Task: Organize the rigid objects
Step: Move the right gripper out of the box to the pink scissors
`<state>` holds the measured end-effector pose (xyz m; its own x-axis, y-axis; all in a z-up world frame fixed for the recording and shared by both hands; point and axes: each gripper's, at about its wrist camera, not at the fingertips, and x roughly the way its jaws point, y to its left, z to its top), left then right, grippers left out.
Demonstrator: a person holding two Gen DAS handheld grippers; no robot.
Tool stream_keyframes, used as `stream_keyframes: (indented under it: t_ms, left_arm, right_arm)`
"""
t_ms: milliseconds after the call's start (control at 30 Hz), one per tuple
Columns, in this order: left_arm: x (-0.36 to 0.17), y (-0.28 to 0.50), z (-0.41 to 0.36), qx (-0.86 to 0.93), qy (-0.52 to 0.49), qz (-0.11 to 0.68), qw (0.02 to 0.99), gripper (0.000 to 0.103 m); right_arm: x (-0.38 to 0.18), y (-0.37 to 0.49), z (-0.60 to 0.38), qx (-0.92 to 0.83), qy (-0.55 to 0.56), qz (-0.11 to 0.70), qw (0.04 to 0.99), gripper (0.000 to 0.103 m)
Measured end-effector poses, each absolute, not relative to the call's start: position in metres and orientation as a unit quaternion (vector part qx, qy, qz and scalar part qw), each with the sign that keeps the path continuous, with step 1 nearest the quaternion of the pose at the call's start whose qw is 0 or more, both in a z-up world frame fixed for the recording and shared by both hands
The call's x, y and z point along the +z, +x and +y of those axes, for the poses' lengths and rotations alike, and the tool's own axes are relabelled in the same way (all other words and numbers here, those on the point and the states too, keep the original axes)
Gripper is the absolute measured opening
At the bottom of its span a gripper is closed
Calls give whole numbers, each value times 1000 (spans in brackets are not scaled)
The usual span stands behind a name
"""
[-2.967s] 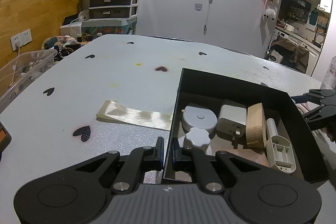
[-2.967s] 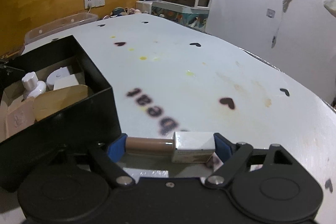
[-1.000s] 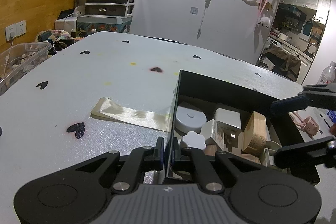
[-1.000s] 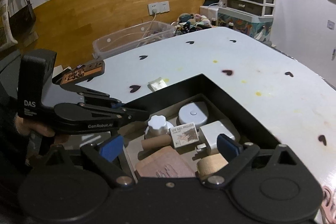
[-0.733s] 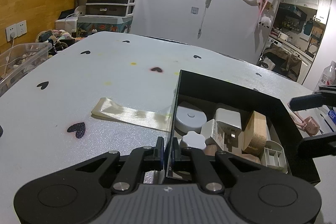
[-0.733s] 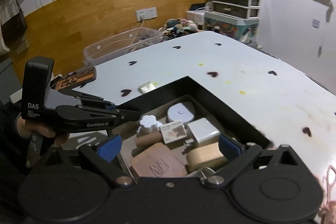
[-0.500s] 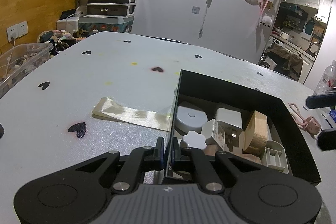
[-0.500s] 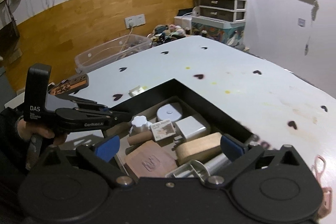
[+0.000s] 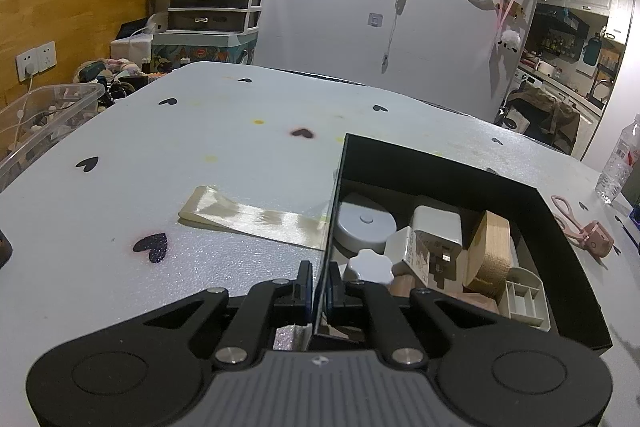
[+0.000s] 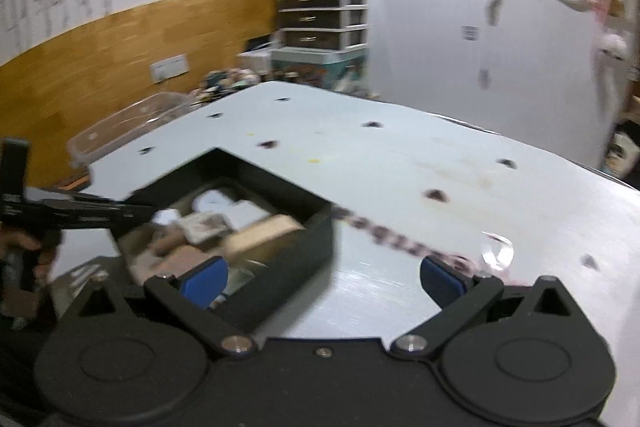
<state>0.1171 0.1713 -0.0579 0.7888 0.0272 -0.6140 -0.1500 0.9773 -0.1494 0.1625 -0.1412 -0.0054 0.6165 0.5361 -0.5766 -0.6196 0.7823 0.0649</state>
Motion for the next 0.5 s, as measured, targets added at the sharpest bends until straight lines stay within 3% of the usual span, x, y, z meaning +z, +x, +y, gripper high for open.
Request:
stream_keyframes:
  t_ms: [333,500]
  left_arm:
    - [-58,117,172,47,-95,322,941,7]
    - [-58,117,172,47,-95,322,941,7]
  right_arm:
    - [-40,187,-193,210,-68,291,931,103]
    - [-62,210,-199,161,-127,284,937,103]
